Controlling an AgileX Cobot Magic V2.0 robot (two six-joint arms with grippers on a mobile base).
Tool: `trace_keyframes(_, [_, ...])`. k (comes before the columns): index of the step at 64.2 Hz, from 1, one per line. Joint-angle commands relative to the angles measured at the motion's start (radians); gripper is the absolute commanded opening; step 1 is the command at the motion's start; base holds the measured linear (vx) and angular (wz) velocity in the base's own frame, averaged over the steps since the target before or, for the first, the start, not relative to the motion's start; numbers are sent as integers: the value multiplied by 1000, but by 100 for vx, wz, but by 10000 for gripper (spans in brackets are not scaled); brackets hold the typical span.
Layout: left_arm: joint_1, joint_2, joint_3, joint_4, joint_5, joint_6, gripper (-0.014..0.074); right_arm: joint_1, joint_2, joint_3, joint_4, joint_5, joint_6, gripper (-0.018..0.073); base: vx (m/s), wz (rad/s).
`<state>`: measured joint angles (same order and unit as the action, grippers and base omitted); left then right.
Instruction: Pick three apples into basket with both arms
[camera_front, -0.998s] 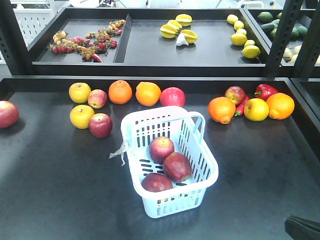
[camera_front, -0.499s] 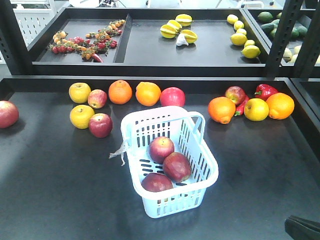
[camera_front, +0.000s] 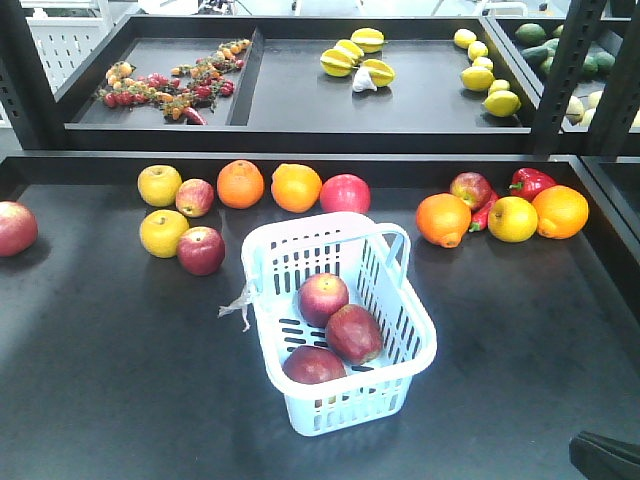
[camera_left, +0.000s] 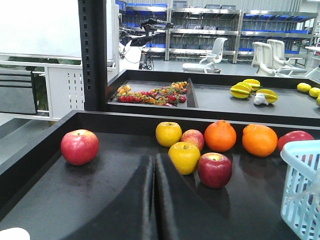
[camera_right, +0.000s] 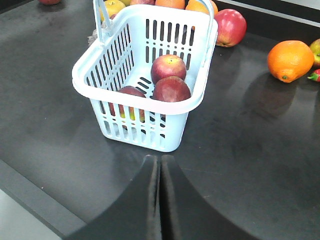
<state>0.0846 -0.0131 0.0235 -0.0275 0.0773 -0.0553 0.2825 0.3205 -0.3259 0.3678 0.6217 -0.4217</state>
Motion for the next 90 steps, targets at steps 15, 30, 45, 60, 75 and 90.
trace_keyframes(15, [-1,-14,24,-10,-77,-9,-6,-4,-12,-23,-102,-56,2,-4,0,0])
trace_keyframes(30, [-1,-14,24,-10,-77,-9,-6,-4,-145,172,-310,-246,357,-4,0,0])
trace_keyframes(45, [-1,-14,24,-10,-77,-9,-7,-164,-252,245,-441,-288,588,-4,0,0])
trace_keyframes(60, [-1,-14,24,-10,-77,-9,-6,-283,-343,372,-439,-479,685,-4,0,0])
trace_keyframes(75, [-1,-14,24,-10,-77,-9,-6,-282,-342,369,-447,-642,662,-4,0,0])
trace_keyframes(90, [-1,-14,24,-10,-77,-9,-6,-282,-342,369,-447,-688,560,-4,0,0])
